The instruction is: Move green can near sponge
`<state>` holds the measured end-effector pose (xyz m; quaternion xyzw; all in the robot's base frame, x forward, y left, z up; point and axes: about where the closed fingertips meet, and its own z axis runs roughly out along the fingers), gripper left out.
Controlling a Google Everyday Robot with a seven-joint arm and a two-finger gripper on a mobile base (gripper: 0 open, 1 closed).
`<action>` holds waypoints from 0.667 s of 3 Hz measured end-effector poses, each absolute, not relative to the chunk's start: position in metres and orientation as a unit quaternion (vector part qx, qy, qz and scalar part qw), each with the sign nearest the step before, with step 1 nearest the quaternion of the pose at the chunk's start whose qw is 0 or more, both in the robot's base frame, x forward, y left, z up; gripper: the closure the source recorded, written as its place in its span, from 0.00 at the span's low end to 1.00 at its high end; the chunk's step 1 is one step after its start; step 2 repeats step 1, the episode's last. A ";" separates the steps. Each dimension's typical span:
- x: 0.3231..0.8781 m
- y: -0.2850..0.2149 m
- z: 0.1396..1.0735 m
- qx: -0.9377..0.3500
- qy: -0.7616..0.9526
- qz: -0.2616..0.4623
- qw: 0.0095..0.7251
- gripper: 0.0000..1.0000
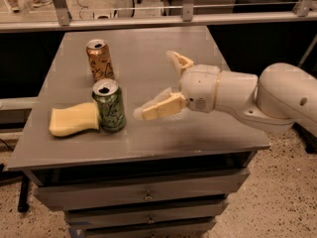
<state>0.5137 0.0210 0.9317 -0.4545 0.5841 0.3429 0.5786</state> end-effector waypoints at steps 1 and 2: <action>0.518 -0.059 0.977 -0.440 0.609 0.227 0.619 0.00; 0.518 -0.059 0.977 -0.440 0.609 0.227 0.619 0.00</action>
Offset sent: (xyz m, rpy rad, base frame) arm 0.0000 0.0000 0.0000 0.0000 0.0000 0.0000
